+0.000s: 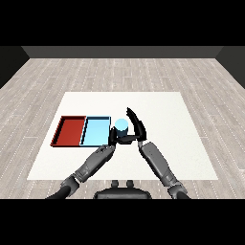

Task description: Pick the blue can and put it in the blue box

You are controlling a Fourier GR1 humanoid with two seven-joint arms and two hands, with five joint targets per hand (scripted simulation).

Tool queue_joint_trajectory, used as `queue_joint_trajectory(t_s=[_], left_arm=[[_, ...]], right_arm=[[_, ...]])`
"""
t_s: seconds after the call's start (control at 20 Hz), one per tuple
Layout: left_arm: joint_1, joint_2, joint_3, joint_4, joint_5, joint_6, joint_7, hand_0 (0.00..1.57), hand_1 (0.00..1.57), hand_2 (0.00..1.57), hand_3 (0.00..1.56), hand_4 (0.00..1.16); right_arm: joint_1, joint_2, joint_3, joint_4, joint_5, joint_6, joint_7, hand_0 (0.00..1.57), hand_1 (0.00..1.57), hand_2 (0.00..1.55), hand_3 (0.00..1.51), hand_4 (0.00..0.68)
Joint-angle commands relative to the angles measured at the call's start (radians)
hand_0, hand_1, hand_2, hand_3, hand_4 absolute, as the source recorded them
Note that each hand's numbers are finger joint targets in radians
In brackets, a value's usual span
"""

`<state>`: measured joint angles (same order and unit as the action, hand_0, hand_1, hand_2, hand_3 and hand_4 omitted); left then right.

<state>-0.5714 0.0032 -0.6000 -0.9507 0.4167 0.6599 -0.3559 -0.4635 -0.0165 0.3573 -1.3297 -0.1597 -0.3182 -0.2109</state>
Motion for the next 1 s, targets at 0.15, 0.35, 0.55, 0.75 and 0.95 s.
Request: queue_joint_trajectory(t_s=[0.15,0.35,0.55,0.75,0.95], left_arm=[[0.051,-0.003,0.003,0.045,0.074,-0.019,-0.093,1.57,1.57,1.57,1.48,1.14],[0.079,0.06,0.107,-0.013,-0.003,-0.038,-0.063,1.57,1.57,1.57,1.48,1.14],[0.028,0.133,0.16,-0.052,-0.023,-0.023,0.02,1.57,1.57,1.57,1.48,1.15],[-0.045,0.2,0.242,0.046,-0.031,-0.093,0.027,1.57,1.57,1.56,1.47,1.15],[-0.063,0.202,0.265,0.127,-0.08,-0.051,0.078,1.57,1.57,1.57,1.48,1.13]], right_arm=[[0.108,-0.007,-0.104,-0.159,-0.125,0.078,-0.021,0.0,0.0,0.0,0.0,0.0],[0.119,-0.074,-0.202,-0.266,-0.172,0.113,-0.018,0.0,0.0,0.0,0.0,0.0],[0.269,-0.088,-0.226,-0.383,-0.217,0.148,-0.044,0.0,0.0,0.0,0.0,0.0],[0.288,-0.097,-0.272,-0.411,-0.223,0.128,-0.023,0.0,0.0,0.0,0.0,0.0],[0.252,-0.101,-0.329,-0.343,-0.244,0.156,-0.046,0.0,0.0,0.0,0.0,0.0]])
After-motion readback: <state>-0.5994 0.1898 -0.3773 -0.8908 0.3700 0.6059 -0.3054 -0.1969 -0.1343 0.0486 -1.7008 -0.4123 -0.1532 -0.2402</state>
